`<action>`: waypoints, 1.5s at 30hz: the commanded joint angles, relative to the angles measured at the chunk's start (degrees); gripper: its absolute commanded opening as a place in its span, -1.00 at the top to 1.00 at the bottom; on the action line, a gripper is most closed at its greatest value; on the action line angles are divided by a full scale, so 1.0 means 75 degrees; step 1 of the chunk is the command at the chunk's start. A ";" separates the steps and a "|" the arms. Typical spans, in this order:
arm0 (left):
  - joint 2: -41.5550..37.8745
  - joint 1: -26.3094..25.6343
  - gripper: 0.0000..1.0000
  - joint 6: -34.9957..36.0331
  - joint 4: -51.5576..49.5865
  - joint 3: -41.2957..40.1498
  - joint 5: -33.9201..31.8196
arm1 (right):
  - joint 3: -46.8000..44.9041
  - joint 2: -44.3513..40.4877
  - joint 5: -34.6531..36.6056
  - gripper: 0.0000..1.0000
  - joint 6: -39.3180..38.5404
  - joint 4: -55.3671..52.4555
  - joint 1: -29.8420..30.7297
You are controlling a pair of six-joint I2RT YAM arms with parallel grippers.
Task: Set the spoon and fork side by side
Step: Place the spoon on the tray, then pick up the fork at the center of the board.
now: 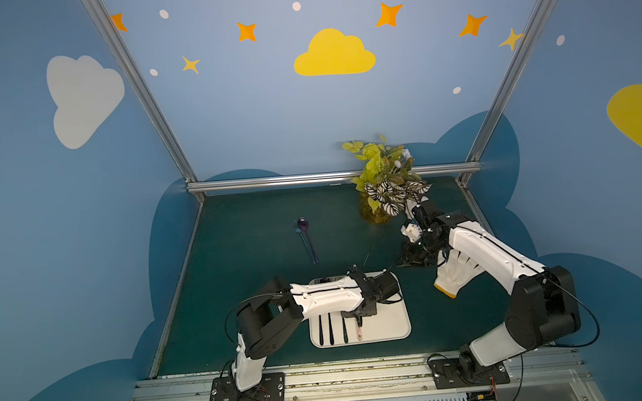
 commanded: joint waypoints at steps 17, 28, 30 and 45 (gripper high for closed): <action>-0.2350 0.2690 -0.21 0.2259 -0.0617 0.0415 -0.0958 | 0.0227 -0.0717 0.0453 0.35 -0.0298 -0.0692 0.0130; 0.0333 0.5274 -0.12 0.3882 -0.0010 0.2212 0.0928 | 0.0155 -0.0736 0.0541 0.35 -0.0309 -0.0703 0.0384; 0.1047 0.5453 -0.09 0.3938 -0.0288 0.2921 0.1180 | 0.0186 -0.0624 0.0540 0.35 -0.0321 -0.0686 0.0384; 0.2741 0.5915 0.15 0.3636 -0.0832 0.4481 0.1092 | 0.0401 0.0010 0.0406 0.35 -0.0231 -0.0525 0.0384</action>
